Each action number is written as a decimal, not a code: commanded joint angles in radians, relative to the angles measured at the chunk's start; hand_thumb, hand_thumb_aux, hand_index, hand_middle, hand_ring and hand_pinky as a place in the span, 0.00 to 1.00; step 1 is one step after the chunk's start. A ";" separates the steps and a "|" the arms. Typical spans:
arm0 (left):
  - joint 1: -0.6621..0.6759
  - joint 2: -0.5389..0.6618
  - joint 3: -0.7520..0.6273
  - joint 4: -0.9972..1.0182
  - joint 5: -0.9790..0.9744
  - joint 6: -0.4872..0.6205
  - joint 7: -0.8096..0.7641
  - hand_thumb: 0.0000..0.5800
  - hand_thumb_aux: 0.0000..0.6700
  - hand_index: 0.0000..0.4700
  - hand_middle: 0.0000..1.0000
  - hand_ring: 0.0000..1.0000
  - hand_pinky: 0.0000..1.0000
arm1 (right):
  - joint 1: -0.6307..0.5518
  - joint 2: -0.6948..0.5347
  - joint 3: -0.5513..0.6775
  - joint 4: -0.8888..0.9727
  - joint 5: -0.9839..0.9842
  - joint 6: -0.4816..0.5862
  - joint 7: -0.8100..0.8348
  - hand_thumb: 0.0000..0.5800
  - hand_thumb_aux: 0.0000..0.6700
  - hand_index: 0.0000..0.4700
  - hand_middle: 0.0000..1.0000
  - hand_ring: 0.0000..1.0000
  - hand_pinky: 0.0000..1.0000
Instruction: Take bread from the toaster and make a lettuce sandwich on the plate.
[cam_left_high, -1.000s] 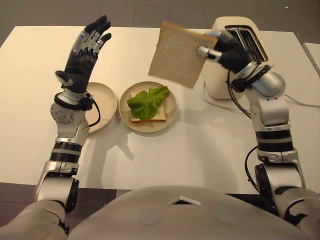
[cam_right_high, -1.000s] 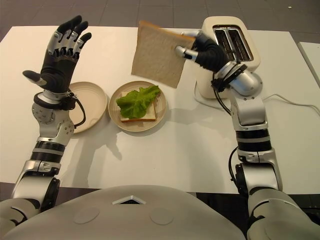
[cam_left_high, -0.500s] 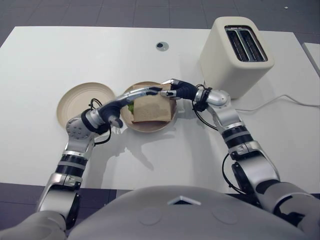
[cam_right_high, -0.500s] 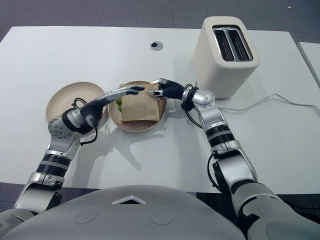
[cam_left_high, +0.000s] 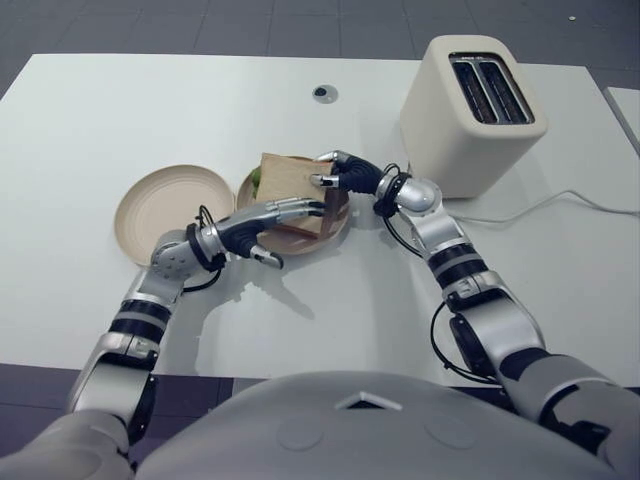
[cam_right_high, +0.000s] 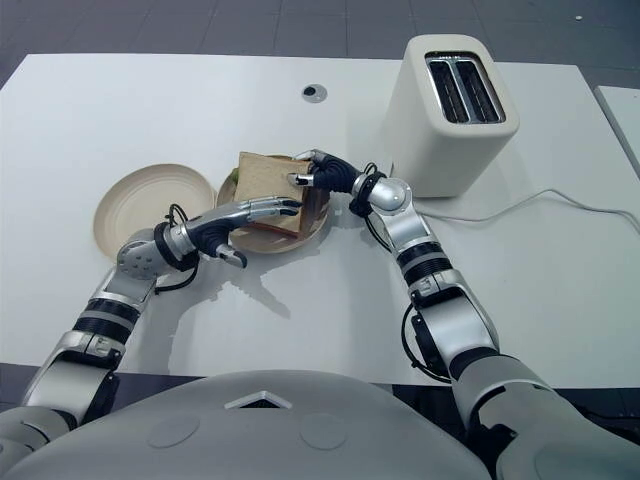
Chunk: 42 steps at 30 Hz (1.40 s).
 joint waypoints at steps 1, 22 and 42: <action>0.029 0.042 -0.072 0.126 0.169 0.070 0.034 0.00 0.00 0.00 0.00 0.00 0.00 | 0.053 -0.004 0.034 -0.039 -0.034 0.014 0.026 0.46 0.27 0.27 1.00 1.00 1.00; 0.010 0.084 -0.167 0.141 0.119 0.020 0.128 0.00 0.00 0.00 0.00 0.00 0.00 | -0.062 0.024 -0.287 -0.125 0.093 0.076 -0.272 0.00 0.00 0.00 0.00 0.00 0.00; 0.095 0.150 -0.248 -0.078 -0.076 0.168 -0.203 1.00 1.00 1.00 1.00 1.00 1.00 | 0.417 -0.234 0.150 -0.519 0.162 -0.050 0.606 1.00 1.00 1.00 1.00 1.00 1.00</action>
